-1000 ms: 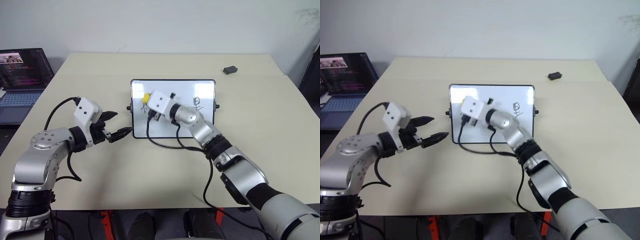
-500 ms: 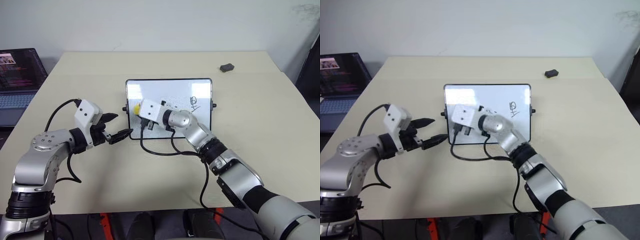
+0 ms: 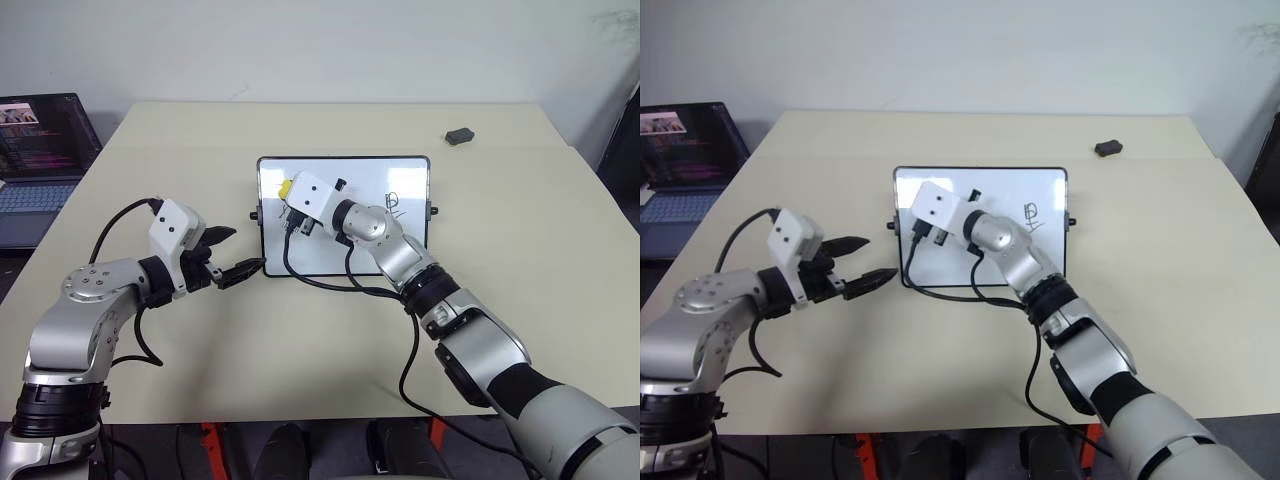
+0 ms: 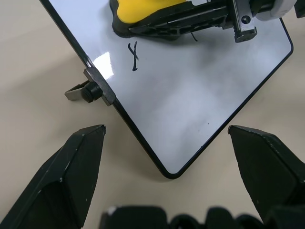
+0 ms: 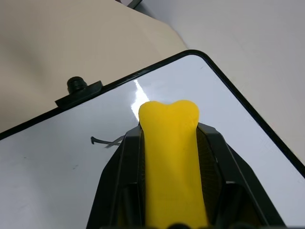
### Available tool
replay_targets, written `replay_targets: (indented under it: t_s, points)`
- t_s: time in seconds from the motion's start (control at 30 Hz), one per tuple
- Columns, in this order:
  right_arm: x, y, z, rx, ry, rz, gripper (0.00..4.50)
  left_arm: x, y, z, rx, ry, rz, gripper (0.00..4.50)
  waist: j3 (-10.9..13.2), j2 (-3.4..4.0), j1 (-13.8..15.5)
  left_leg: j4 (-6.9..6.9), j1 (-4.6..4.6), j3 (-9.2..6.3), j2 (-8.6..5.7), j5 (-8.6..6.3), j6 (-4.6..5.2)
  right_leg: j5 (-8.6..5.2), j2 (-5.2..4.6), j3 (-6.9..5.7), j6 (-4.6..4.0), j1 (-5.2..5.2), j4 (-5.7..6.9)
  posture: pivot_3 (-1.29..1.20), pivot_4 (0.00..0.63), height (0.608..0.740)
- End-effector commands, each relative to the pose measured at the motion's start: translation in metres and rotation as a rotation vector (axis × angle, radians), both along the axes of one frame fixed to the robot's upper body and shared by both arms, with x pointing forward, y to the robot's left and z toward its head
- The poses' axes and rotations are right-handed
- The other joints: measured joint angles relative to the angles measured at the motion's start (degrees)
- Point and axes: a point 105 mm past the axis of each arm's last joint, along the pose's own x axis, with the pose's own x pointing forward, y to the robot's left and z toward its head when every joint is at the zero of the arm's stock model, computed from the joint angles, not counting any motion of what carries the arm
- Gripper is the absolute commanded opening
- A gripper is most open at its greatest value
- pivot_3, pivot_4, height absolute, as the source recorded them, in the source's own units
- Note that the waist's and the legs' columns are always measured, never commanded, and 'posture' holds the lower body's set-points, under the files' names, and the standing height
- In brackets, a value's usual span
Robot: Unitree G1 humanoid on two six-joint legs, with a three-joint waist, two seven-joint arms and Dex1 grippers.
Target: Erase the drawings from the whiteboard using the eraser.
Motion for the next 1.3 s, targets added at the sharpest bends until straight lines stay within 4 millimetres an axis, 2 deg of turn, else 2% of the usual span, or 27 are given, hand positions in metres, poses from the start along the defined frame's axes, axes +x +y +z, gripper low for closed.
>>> replay_targets:
  t_s: [0.03,0.2,0.3,0.4,0.57,0.7,0.77,0.83,0.9,1.07,1.13,1.23,1.3]
  points:
    - [-0.007,-0.001,-0.027,-0.089,0.078,0.036,1.10,-0.003,0.000,0.005,0.011,-0.029,-0.007,4.50,-0.02,-0.01,-0.04,0.00,0.00,0.00,0.00,0.00,0.00,0.00,0.00,0.01,0.00,0.00,0.00,0.00,0.150,0.740]
    - [-0.021,-0.003,-0.062,-0.197,0.195,0.086,1.10,-0.003,0.010,0.001,0.020,-0.016,0.032,4.50,-0.03,-0.02,-0.03,0.00,0.04,-0.01,0.01,0.00,0.00,0.00,0.01,0.00,0.00,0.02,0.04,0.00,0.150,0.740]
    - [-0.023,-0.005,-0.066,-0.210,0.206,0.090,1.10,-0.003,0.016,0.000,0.024,-0.015,0.052,4.50,-0.04,-0.02,-0.03,0.01,0.11,-0.01,0.00,0.00,0.00,0.00,0.01,0.00,0.00,0.07,0.09,0.00,0.150,0.740]
    - [-0.017,-0.003,-0.047,-0.157,0.143,0.065,1.10,-0.003,0.020,-0.002,0.027,-0.009,0.063,4.50,-0.04,-0.03,-0.02,0.02,0.16,-0.02,0.00,0.01,0.00,0.00,0.01,-0.01,0.00,0.09,0.13,0.00,0.150,0.740]
    - [-0.002,0.000,0.010,0.031,-0.019,-0.014,1.10,-0.004,0.020,-0.004,0.028,-0.004,0.065,4.50,-0.01,-0.02,0.06,0.02,0.14,-0.04,0.00,0.02,-0.02,0.01,0.01,-0.02,-0.02,0.07,0.16,0.00,0.150,0.740]
    - [0.004,-0.001,0.026,0.097,-0.055,-0.053,1.10,-0.005,0.018,-0.006,0.025,0.000,0.059,4.50,-0.01,-0.03,0.13,0.01,-0.01,-0.07,0.00,0.02,-0.03,0.02,0.00,-0.06,-0.03,-0.02,0.05,0.00,0.150,0.740]
    - [0.004,0.000,0.021,0.076,-0.043,-0.054,1.10,-0.006,0.016,-0.007,0.023,0.002,0.056,4.50,-0.01,-0.03,-0.02,-0.02,-0.10,-0.05,0.01,0.02,-0.03,0.01,0.00,-0.05,-0.03,-0.09,-0.03,0.00,0.150,0.740]
    - [0.003,0.001,0.004,0.015,0.004,-0.041,1.10,-0.006,0.015,-0.007,0.023,0.003,0.054,4.50,-0.01,-0.03,-0.11,-0.03,-0.21,-0.05,0.02,0.02,-0.03,0.01,0.00,-0.06,-0.02,-0.17,-0.07,0.00,0.150,0.740]
    - [-0.006,0.004,-0.020,-0.070,0.067,0.009,1.10,-0.006,0.014,-0.007,0.022,0.002,0.052,4.50,-0.03,-0.04,-0.28,-0.04,-0.23,0.00,0.02,0.02,-0.03,0.01,0.00,-0.02,-0.02,-0.20,-0.08,0.00,0.150,0.740]
    - [-0.029,0.011,-0.054,-0.205,0.146,0.125,1.10,-0.006,0.013,-0.007,0.021,0.004,0.048,4.50,-0.05,-0.05,-0.22,-0.02,-0.14,-0.02,0.02,0.02,-0.02,0.01,0.00,-0.03,-0.02,-0.15,-0.01,0.00,0.150,0.740]
    - [-0.034,0.013,-0.057,-0.222,0.153,0.143,1.10,-0.006,0.013,-0.007,0.021,0.004,0.047,4.50,-0.05,-0.05,-0.16,-0.01,-0.01,-0.04,0.01,0.02,-0.02,0.01,0.00,-0.03,-0.02,-0.03,0.03,0.00,0.150,0.740]
    - [-0.031,0.014,-0.048,-0.189,0.122,0.119,1.10,-0.006,0.012,-0.007,0.020,0.005,0.045,4.50,-0.05,-0.05,-0.08,0.02,0.02,-0.05,0.00,0.02,-0.02,0.02,0.00,-0.05,-0.02,-0.01,0.11,0.00,0.150,0.740]
    - [-0.022,0.013,-0.029,-0.123,0.065,0.072,1.10,-0.006,0.012,-0.007,0.019,0.006,0.044,4.50,-0.04,-0.05,-0.07,0.02,0.03,-0.08,0.01,0.03,-0.03,0.02,0.00,-0.07,-0.03,-0.01,0.11,0.00,0.150,0.740]
